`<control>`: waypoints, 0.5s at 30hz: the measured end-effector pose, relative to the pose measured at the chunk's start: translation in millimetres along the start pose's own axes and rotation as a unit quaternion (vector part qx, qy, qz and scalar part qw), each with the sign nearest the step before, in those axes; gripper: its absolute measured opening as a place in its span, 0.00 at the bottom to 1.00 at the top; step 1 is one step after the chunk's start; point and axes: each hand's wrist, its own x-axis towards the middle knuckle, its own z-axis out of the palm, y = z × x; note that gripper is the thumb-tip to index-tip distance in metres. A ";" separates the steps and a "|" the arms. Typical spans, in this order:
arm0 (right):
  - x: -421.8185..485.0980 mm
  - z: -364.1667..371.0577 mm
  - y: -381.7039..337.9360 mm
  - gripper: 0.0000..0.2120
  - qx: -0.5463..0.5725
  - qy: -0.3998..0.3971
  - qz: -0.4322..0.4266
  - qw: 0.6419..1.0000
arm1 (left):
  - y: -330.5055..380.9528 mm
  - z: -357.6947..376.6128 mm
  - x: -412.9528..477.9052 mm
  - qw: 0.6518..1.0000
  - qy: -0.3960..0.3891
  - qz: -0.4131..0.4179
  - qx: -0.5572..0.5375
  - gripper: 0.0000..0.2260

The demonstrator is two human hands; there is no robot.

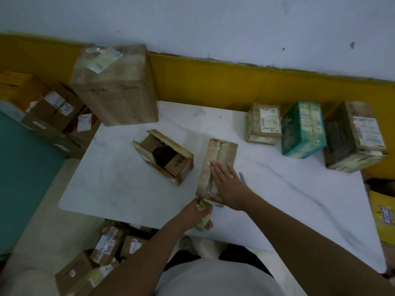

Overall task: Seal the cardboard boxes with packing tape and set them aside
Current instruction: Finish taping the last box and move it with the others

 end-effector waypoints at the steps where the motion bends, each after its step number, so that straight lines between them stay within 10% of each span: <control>1: 1.6 -3.9 6.9 0.50 -0.007 -0.002 -0.003 1.000 | 5.7 1.3 7.4 1.000 0.009 -0.003 -0.019 0.11; 5: -4.5 -12.0 28.8 0.39 0.087 0.082 0.058 0.991 | 18.8 11.5 20.1 0.981 0.045 -0.058 -0.180 0.15; 8: -33.4 17.9 43.9 0.20 0.235 0.221 0.286 0.902 | 23.7 18.7 25.0 0.960 0.072 -0.083 -0.256 0.20; 15: -49.6 79.1 54.5 0.14 0.308 0.021 0.383 0.870 | 36.8 44.5 39.3 0.923 0.099 -0.122 -0.352 0.24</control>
